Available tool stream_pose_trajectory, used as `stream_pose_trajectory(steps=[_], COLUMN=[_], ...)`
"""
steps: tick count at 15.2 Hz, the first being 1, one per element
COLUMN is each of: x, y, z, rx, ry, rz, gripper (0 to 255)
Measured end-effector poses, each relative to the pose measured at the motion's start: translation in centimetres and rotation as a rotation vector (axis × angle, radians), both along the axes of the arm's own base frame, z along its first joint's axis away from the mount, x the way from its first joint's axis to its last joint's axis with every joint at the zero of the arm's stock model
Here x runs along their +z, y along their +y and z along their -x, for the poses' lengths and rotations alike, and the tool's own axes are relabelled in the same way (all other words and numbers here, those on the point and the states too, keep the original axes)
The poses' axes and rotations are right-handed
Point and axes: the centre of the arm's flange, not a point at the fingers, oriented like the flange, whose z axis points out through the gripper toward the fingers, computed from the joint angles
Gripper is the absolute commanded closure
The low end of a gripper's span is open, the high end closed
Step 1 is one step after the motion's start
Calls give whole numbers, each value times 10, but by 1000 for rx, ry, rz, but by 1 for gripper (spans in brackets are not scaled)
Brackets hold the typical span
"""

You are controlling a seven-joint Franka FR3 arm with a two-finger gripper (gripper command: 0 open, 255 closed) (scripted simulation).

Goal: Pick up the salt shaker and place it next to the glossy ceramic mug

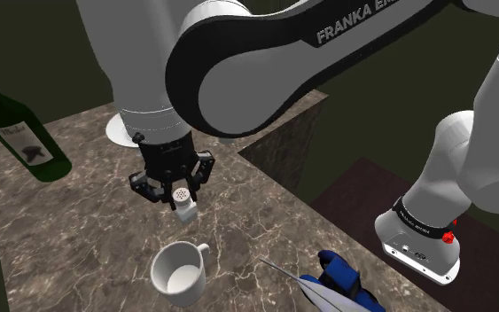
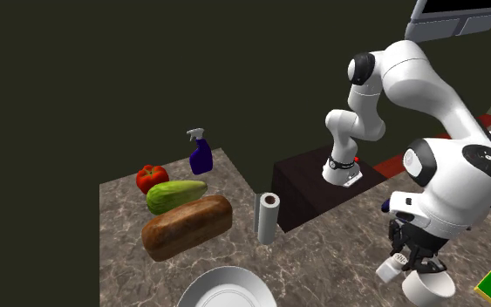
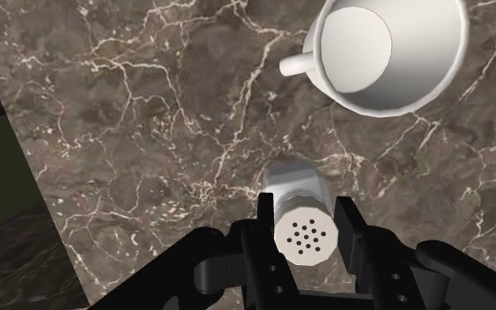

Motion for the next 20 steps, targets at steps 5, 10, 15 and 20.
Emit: stream_pose_trajectory(steps=[5, 10, 15, 20], x=[-27, -52, -56, -56], y=[-1, 1, 0, 0], z=[1, 1, 1, 1], rx=[0, 0, 0, 0], ry=[0, 0, 0, 0], rz=[0, 0, 0, 0], gripper=[255, 255, 255, 0])
